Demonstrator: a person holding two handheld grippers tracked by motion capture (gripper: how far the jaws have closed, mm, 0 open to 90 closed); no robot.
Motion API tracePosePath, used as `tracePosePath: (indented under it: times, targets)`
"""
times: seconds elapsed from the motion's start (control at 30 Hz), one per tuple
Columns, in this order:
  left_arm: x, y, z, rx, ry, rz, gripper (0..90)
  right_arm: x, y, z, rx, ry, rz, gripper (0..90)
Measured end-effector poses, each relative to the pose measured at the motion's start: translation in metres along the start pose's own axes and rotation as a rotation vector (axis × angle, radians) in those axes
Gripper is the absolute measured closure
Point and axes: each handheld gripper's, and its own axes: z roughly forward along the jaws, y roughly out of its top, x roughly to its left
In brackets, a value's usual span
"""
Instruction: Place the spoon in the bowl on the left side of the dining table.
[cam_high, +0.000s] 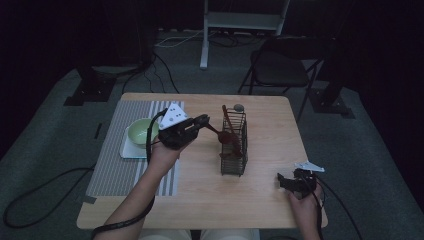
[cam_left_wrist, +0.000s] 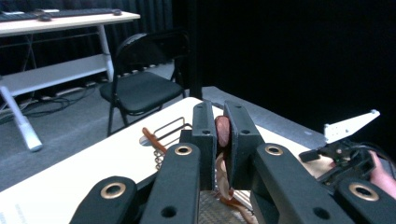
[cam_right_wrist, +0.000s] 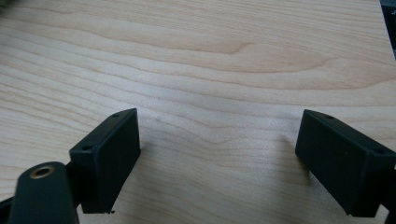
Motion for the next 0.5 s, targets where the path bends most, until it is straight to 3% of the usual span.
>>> tracePosePath:
  times: [0.5]
  targets:
    - [0.035,-0.009,-0.044,-0.035,0.159,-0.027,84.0,0.0,0.0,0.0,-0.001,-0.001,0.001,13.2]
